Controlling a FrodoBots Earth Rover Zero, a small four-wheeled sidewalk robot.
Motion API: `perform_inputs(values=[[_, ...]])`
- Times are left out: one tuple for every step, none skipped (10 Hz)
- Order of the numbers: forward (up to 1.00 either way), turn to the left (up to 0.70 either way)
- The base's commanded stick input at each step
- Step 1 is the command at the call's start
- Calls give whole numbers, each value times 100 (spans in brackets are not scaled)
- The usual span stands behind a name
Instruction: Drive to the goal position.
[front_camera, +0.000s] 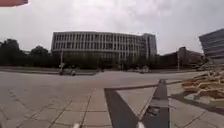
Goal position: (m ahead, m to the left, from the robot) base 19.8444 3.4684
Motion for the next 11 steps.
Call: perform_inputs(values=[[50, -25], [50, -25], [50, -25], [50, -25], [50, -18], [50, -7], [50, 0], [50, 0], [50, 0], [50, 0], [50, 0]])
